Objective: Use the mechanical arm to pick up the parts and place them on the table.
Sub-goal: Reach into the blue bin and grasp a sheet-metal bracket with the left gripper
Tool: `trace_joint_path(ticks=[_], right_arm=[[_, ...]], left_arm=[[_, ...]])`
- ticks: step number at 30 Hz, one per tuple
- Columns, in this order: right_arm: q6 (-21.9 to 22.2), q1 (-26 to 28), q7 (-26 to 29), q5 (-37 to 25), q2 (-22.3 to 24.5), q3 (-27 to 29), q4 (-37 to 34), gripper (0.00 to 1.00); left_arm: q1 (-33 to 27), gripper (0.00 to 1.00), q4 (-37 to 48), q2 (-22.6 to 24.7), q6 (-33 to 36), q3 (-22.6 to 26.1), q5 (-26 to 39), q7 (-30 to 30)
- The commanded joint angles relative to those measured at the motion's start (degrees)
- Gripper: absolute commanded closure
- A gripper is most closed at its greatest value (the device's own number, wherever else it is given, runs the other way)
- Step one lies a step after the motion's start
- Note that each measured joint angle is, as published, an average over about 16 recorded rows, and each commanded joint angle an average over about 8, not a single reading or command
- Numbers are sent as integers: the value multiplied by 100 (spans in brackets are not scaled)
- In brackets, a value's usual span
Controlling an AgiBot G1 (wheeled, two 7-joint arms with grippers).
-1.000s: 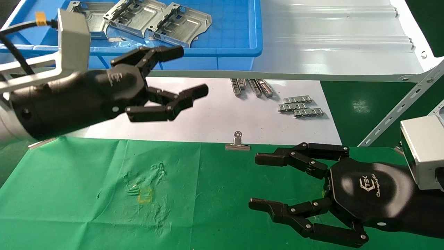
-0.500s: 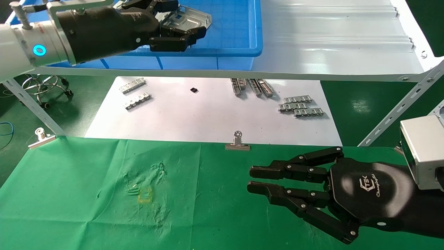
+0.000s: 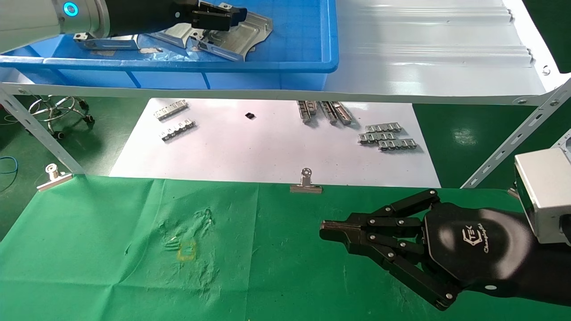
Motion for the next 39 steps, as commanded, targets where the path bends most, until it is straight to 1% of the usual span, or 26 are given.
trace_joint_path(ticks=[1, 2, 3, 5, 6, 10, 14, 39], right_arm=[[0, 0, 0, 0, 0, 0, 0, 100], [0, 0, 0, 0, 0, 0, 0, 100], [0, 0, 0, 0, 0, 0, 0, 100], [0, 0, 0, 0, 0, 0, 0, 100], [0, 0, 0, 0, 0, 0, 0, 100], [0, 0, 0, 0, 0, 0, 0, 100], [0, 0, 0, 0, 0, 0, 0, 100], [0, 0, 0, 0, 0, -1, 0, 100]], left_arm=[[-136, 65, 274, 102, -128, 47, 85, 47], [-170, 78, 363, 152, -239, 66, 119, 60], [-196, 87, 439, 197, -350, 83, 148, 71], [-235, 98, 560, 281, -568, 108, 194, 92], [-250, 100, 607, 318, -668, 117, 209, 99], [-279, 100, 712, 423, -942, 138, 243, 123], [-273, 100, 739, 462, -1005, 157, 261, 126], [-271, 100, 797, 411, -721, 280, 372, -12]])
